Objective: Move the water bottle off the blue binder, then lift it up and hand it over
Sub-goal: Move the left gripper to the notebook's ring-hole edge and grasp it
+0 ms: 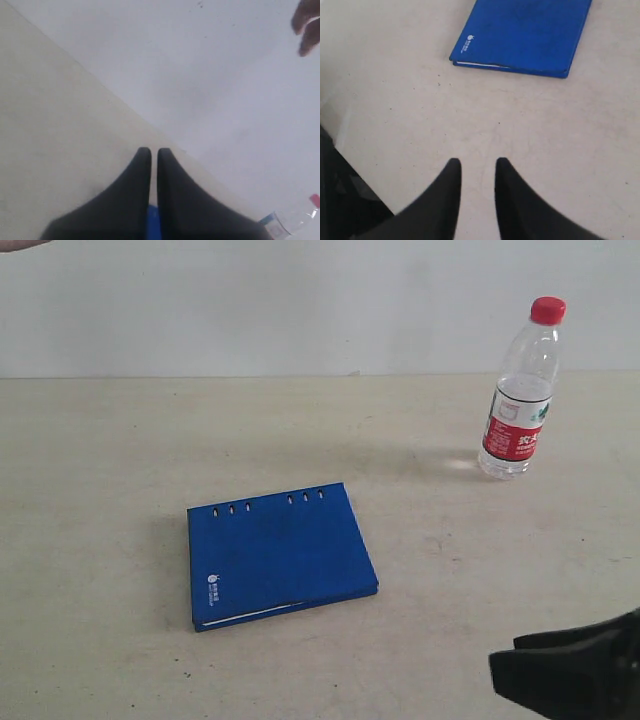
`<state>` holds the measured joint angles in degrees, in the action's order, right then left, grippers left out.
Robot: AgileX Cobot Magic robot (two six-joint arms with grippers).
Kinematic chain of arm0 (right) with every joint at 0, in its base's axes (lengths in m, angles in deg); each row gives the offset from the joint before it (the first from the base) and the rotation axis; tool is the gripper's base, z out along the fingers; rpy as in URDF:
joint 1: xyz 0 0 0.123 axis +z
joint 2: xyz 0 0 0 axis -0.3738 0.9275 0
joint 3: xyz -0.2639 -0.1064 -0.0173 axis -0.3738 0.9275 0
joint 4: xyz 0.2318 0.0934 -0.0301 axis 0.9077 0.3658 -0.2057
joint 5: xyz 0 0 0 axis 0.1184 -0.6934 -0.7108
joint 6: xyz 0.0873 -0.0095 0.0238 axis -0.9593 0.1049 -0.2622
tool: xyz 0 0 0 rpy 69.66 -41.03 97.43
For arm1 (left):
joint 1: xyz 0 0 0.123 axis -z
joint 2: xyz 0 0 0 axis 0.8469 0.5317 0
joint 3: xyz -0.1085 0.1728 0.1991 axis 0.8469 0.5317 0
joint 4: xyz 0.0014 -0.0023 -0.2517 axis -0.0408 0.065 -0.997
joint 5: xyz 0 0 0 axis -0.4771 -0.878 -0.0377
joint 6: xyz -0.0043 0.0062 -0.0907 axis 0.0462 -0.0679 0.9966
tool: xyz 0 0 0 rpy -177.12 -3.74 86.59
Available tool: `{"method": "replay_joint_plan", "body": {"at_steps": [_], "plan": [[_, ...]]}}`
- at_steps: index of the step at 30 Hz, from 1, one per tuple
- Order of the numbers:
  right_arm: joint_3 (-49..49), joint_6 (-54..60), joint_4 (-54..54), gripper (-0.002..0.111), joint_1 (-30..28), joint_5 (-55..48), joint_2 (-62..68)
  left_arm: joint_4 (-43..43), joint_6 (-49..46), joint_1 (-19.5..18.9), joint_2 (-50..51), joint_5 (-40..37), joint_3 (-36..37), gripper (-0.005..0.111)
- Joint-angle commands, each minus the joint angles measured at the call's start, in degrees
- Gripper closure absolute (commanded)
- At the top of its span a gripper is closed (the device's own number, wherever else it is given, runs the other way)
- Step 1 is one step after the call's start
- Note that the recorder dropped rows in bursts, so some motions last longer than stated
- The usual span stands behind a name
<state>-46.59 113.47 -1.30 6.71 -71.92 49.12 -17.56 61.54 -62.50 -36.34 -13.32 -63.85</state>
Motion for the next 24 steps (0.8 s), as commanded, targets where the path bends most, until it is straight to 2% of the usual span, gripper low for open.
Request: {"method": "replay_joint_plan", "body": {"at_steps": [1,2,3,4,8,10,11,12,13,15,16,18,19,21,22,24], "plan": [[-1.6,3.4,4.9,0.058,-0.1,0.3,10.0,-16.3,-31.3,0.6,-0.2,-5.4,-11.9,0.102],[-1.7,5.6,9.2,0.055,-0.1,0.9,14.8,-24.9,-45.0,0.6,3.1,-12.2,-16.3,0.102],[-1.7,7.8,11.8,0.056,-0.1,1.2,17.5,-30.4,-52.4,0.6,6.0,-16.6,-18.7,0.102],[-1.7,14.7,18.4,0.056,-0.1,1.8,22.5,-36.1,-59.2,0.5,13.1,-24.1,-20.8,0.102],[-1.7,33.3,34.6,0.056,-0.1,-1.3,30.9,-37.5,-71.8,0.5,34.3,-32.2,-21.6,0.102],[-1.7,34.4,35.5,0.056,-0.1,-0.9,31.9,-38.5,-78.9,0.5,45.2,-39.2,-21.6,0.102],[-1.7,34.4,35.5,0.056,-0.1,0.4,32.0,-42.5,-83.6,0.5,53.5,-42.4,-21.6,0.102],[-1.7,34.4,35.6,0.056,-0.1,1.1,32.0,-45.7,-86.7,0.6,57.6,-43.3,-21.6,0.102],[-1.7,34.4,35.7,0.056,-0.1,1.6,32.0,-52.1,-92.7,0.6,64.6,-45.0,-21.7,0.102],[-1.7,34.4,35.5,0.056,-0.1,1.6,32.0,-53.0,-99.4,0.6,74.6,-48.3,-23.4,0.102],[-1.7,34.4,35.4,0.056,-0.1,1.6,32.0,-53.0,-99.4,0.6,77.9,-49.4,-24.3,0.100],[-1.7,35.4,35.4,0.056,-0.1,1.8,32.0,-53.0,-99.4,0.9,87.1,-54.5,-26.6,0.085],[-1.7,35.5,35.4,0.056,-0.1,2.0,32.0,-53.0,-99.5,2.4,92.0,-54.9,-28.5,0.071],[-1.7,35.5,35.4,0.056,-0.1,2.0,32.0,-53.0,-99.5,4.5,96.5,-53.9,-30.9,0.056],[-1.7,35.5,35.4,0.056,-0.1,2.0,32.0,-53.0,-99.5,5.6,98.8,-53.7,-32.6,0.050],[-1.7,35.5,35.4,0.056,-0.1,1.8,32.0,-53.0,-99.1,7.8,103.0,-53.9,-36.2,0.048]]}}
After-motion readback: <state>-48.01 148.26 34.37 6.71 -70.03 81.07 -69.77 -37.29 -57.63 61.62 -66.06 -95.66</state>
